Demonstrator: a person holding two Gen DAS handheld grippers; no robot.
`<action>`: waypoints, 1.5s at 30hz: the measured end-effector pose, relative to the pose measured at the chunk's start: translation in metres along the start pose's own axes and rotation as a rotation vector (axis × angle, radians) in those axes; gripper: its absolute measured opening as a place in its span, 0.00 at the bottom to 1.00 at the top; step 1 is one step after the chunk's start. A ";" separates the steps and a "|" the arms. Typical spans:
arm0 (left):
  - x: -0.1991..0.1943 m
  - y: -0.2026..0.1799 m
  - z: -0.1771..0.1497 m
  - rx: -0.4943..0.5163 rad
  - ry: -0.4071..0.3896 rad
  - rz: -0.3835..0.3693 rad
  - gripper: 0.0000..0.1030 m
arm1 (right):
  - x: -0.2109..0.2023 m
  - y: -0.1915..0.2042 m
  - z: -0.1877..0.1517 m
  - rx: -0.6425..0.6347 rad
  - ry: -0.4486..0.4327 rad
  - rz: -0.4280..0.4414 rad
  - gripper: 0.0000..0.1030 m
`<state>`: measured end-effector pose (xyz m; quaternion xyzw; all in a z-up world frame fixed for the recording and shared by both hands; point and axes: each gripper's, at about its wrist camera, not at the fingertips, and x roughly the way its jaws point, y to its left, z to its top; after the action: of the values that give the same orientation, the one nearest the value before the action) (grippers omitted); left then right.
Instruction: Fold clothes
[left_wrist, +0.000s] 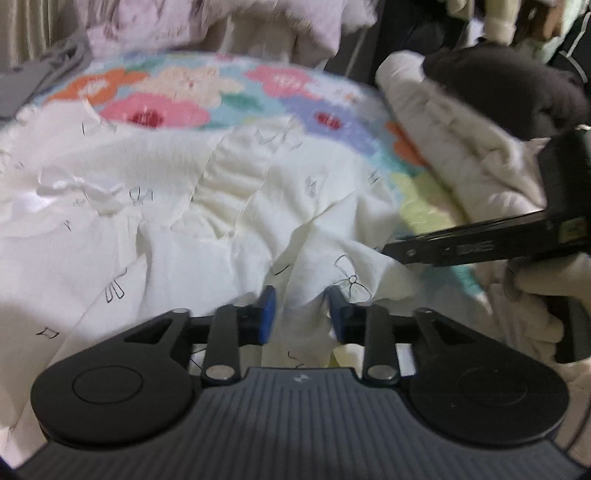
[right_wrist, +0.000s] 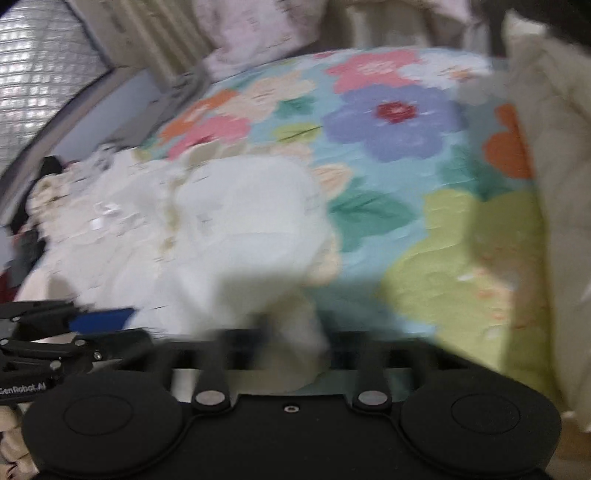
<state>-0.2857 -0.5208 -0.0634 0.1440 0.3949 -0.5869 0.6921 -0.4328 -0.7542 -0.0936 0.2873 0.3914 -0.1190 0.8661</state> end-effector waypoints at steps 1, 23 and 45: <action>-0.003 -0.003 -0.001 0.011 -0.006 -0.007 0.58 | 0.001 0.001 0.000 0.001 0.007 0.020 0.05; 0.019 -0.035 -0.021 -0.048 0.090 -0.164 0.44 | -0.056 0.037 -0.030 -0.036 -0.105 -0.339 0.09; -0.247 0.202 -0.113 -0.507 -0.162 0.551 0.60 | -0.023 0.206 0.041 -0.252 -0.016 0.253 0.59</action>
<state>-0.1416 -0.2190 -0.0128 0.0219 0.4180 -0.2718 0.8666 -0.3339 -0.6126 0.0285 0.2226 0.3570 0.0387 0.9064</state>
